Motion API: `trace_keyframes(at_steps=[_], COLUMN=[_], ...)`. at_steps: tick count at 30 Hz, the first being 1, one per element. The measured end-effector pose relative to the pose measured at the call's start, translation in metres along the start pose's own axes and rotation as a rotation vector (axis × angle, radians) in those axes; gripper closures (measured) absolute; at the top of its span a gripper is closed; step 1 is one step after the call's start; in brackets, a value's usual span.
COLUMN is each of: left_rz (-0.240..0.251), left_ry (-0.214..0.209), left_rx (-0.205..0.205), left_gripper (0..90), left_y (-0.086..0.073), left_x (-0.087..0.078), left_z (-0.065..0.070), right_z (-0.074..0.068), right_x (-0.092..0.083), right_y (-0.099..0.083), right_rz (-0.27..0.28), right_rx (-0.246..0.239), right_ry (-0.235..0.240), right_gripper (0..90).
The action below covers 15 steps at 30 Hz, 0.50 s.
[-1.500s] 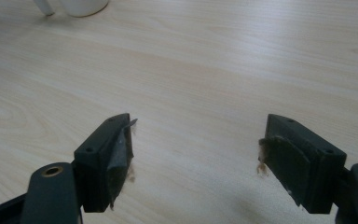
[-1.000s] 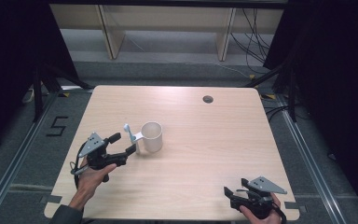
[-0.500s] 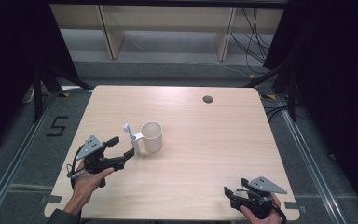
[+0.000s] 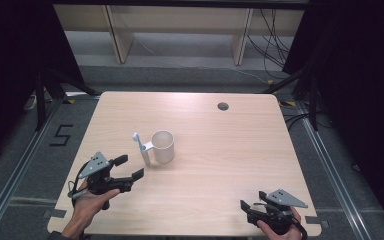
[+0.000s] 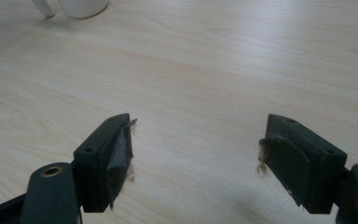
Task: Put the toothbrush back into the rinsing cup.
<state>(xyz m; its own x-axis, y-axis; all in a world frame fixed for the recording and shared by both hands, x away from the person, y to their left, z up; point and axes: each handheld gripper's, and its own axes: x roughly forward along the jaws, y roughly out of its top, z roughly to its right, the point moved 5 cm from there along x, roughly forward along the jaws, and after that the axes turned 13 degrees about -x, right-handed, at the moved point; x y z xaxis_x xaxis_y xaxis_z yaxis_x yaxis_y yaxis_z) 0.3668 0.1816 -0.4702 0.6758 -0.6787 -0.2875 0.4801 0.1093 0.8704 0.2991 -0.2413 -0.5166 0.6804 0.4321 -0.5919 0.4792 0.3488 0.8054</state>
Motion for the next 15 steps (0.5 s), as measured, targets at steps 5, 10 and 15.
trace_keyframes(at_steps=[5, 10, 15], left_rz=[-0.021, -0.041, -0.046], left_ry=[-0.013, -0.024, -0.043], left_rx=[0.008, 0.011, 0.017], left_gripper=[16.1, 16.1, 15.8], left_y=[-0.006, -0.013, -0.02], left_x=[-0.006, -0.011, -0.018], left_z=[0.005, 0.01, 0.013], right_z=[0.0, 0.001, 0.001], right_x=[0.001, 0.002, 0.002], right_y=[0.0, 0.0, 0.0], right_rz=[-0.001, 0.011, 0.005], right_rx=[-0.004, -0.021, -0.019], right_ry=[-0.006, -0.012, -0.009], right_gripper=[24.8, 24.9, 24.8])
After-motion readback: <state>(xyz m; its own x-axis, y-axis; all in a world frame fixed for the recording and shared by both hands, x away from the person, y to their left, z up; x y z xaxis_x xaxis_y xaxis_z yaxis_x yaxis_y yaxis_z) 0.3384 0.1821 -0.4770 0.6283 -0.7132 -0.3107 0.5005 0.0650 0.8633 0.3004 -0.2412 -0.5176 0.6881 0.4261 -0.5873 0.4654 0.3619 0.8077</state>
